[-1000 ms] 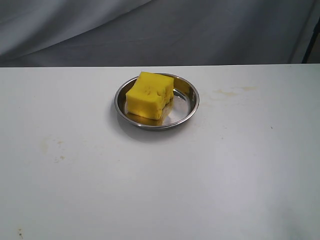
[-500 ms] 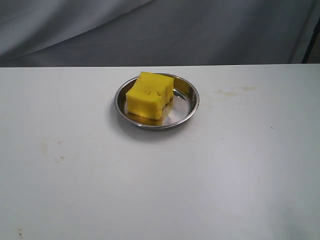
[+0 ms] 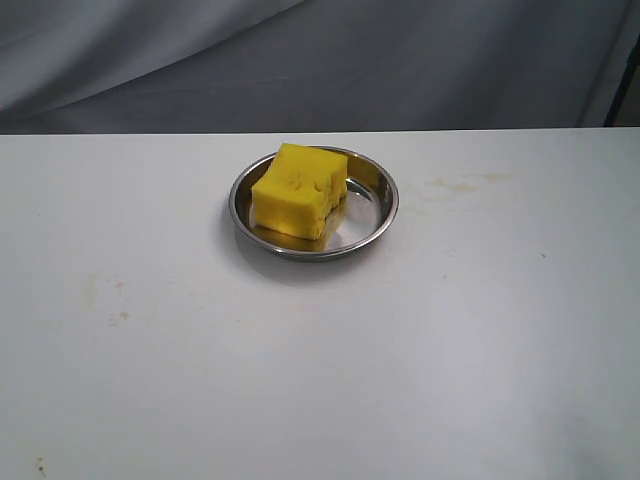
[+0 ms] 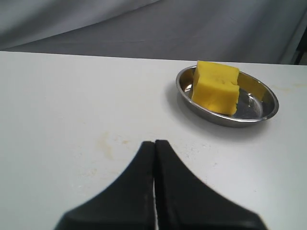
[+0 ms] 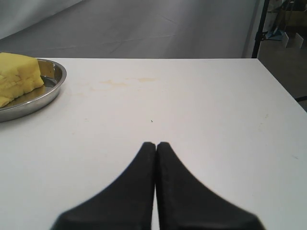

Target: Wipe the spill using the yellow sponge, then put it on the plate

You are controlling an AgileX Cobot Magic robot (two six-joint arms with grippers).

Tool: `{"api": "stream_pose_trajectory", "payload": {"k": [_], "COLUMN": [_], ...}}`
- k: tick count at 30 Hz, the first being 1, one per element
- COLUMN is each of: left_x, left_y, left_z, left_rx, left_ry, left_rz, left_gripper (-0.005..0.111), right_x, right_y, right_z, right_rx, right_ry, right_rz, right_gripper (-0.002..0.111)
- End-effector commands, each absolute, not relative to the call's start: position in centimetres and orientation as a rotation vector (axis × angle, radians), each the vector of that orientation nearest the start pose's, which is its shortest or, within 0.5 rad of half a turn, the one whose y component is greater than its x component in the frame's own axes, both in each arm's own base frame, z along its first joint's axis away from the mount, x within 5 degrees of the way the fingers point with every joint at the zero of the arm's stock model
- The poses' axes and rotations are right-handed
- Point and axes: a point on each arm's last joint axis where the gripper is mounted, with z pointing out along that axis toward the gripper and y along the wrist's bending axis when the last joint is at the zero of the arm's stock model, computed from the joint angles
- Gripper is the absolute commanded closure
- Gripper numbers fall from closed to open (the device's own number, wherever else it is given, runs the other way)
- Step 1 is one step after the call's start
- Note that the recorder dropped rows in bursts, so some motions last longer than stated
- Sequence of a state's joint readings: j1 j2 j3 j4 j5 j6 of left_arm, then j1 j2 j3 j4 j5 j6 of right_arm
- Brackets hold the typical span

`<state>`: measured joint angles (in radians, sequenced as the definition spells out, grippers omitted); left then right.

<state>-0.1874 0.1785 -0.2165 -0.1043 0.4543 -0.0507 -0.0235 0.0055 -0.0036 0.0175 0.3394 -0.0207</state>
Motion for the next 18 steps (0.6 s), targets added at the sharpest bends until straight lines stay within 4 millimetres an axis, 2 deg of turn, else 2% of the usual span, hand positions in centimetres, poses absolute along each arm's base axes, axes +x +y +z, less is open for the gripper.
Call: {"api": "stream_pose_trajectory", "payload": {"k": [1, 8, 18], "left_x": [5.9, 5.9, 6.4], "left_y": [-1.6, -1.6, -1.5], "left_z": [23.4, 23.0, 20.2], "left_rx": [0.067, 0.091, 0.083], "left_ry": [1.902, 1.909, 1.897], "left_rz": [-0.278, -0.261, -0.243], "left_gripper": [0.107, 0.107, 0.107], "right_x": [5.4, 5.4, 5.4], "right_y": [-0.1, -0.1, -0.1], "right_z": [18.3, 18.3, 18.3], "right_rx": [0.011, 0.011, 0.011], "right_ry": [1.819, 1.819, 1.819], "right_rz": [-0.014, -0.014, -0.014], "right_gripper": [0.108, 0.108, 0.108]}}
